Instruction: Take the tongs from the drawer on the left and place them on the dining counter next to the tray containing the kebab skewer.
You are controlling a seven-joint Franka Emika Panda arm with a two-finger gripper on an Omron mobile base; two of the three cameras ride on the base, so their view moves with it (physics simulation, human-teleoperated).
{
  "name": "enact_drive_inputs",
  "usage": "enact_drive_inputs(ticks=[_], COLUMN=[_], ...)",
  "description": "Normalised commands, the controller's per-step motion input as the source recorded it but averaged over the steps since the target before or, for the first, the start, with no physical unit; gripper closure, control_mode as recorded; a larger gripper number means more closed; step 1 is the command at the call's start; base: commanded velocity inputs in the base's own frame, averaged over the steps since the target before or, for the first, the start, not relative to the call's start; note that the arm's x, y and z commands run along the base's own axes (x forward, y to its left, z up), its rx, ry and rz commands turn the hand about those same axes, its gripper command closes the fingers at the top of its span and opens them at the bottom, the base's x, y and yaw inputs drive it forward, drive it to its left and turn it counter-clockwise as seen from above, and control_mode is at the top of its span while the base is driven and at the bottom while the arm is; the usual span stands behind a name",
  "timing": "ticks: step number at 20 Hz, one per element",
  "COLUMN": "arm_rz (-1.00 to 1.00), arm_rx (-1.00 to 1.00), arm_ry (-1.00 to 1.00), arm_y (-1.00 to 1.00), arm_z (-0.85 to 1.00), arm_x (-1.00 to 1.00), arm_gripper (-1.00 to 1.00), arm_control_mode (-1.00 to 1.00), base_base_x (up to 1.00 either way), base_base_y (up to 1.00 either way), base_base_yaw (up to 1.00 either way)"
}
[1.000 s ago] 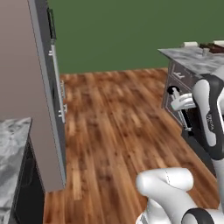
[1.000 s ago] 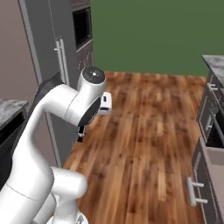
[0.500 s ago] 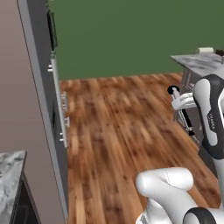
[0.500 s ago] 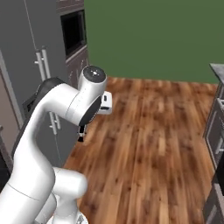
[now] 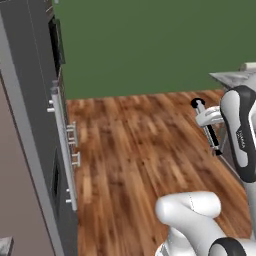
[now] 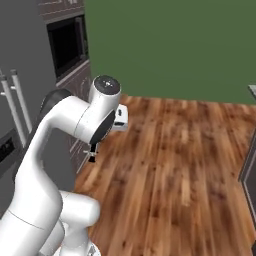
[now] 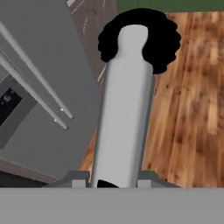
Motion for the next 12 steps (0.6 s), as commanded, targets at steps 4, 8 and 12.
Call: enact_drive_inputs(ticks=[4,8,12], arm_rz=[0.00,0.00,0.00], arm_rx=[0.00,0.00,0.00], arm_ry=[0.00,0.00,0.00], arm_y=[0.00,0.00,0.00], arm_z=[0.00,0.00,0.00], arm_x=[0.00,0.00,0.00], arm_gripper=[1.00,1.00,1.00], arm_control_mode=[1.00,1.00,1.00], base_base_x=[1.00,1.00,1.00], base_base_y=[-0.42,-0.62,-0.82], base_base_yaw=[0.00,0.00,-0.02])
